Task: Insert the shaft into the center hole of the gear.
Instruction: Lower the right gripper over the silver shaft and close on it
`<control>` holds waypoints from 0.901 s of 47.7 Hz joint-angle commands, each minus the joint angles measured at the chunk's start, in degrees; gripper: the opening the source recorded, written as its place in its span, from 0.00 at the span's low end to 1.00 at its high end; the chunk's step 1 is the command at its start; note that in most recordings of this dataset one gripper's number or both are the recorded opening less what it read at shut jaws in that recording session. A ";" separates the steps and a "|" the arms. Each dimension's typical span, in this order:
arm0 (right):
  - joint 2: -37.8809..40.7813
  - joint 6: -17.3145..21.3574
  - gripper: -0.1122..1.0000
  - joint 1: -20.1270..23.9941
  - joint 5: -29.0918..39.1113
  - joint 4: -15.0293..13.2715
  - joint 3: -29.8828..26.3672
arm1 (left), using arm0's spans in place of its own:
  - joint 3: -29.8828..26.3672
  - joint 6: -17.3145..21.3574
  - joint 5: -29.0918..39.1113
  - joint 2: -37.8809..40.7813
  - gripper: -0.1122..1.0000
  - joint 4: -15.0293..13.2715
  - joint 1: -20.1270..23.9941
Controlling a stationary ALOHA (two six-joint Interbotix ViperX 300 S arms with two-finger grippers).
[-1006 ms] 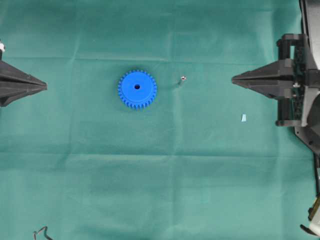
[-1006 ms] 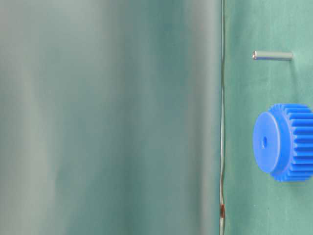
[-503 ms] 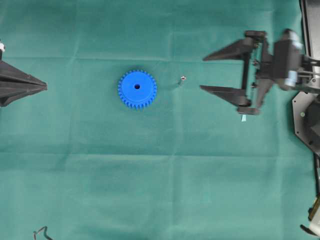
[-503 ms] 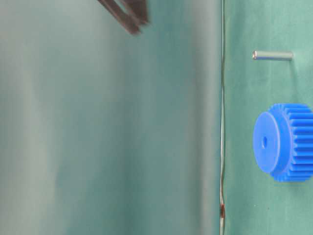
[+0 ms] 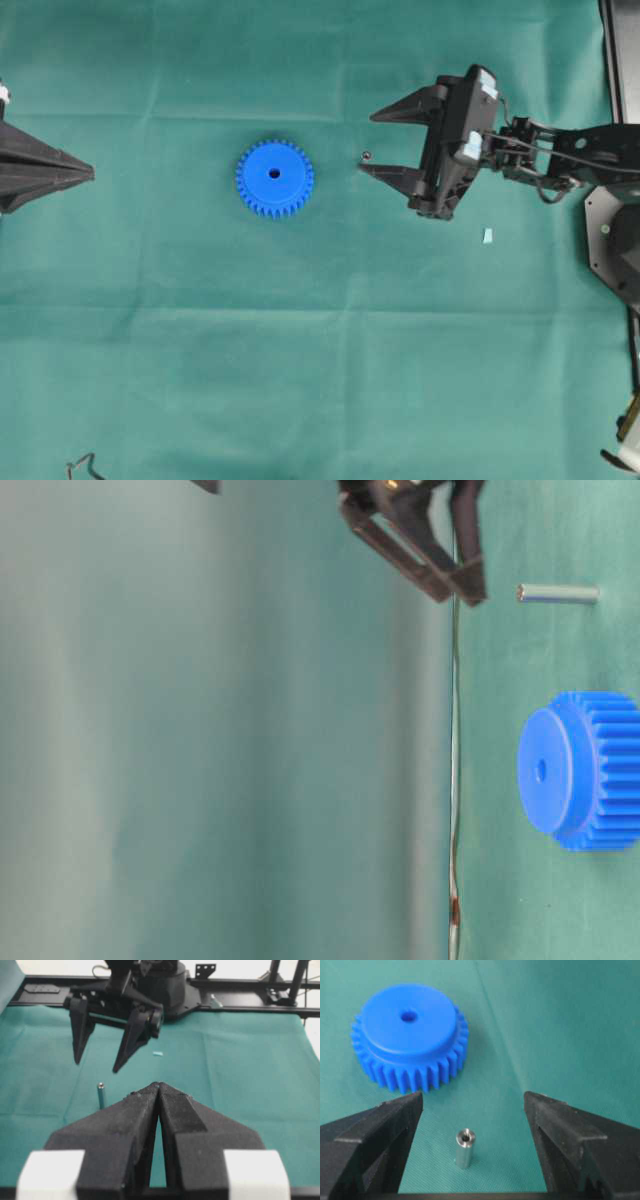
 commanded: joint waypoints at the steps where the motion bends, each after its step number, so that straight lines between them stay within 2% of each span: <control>1: 1.85 0.00 0.87 -0.09 -1.85 1.23 -0.97 | -1.32 0.09 -0.18 0.44 0.10 0.18 -0.18; 9: 4.39 0.35 0.87 -0.09 -2.29 2.72 -1.32 | -1.41 0.00 0.62 0.53 0.10 0.18 -0.09; 19: 5.36 1.49 0.87 0.18 -2.64 2.72 -0.97 | -1.41 0.00 0.88 0.53 0.10 0.18 -0.09; 27: 5.80 1.67 0.81 0.26 -2.29 2.72 -1.23 | -1.41 0.09 0.88 0.44 0.10 0.18 0.09; 34: 6.15 1.67 0.62 0.88 -0.44 2.29 -1.67 | -1.41 0.00 0.88 0.44 0.10 0.18 0.26; 40: 6.24 1.67 0.35 1.32 0.18 2.20 -1.67 | -1.41 0.00 0.88 0.44 0.10 0.18 0.26; 43: 6.24 1.58 0.25 1.32 0.35 2.20 -1.76 | -1.41 0.00 0.88 0.35 0.10 0.09 0.26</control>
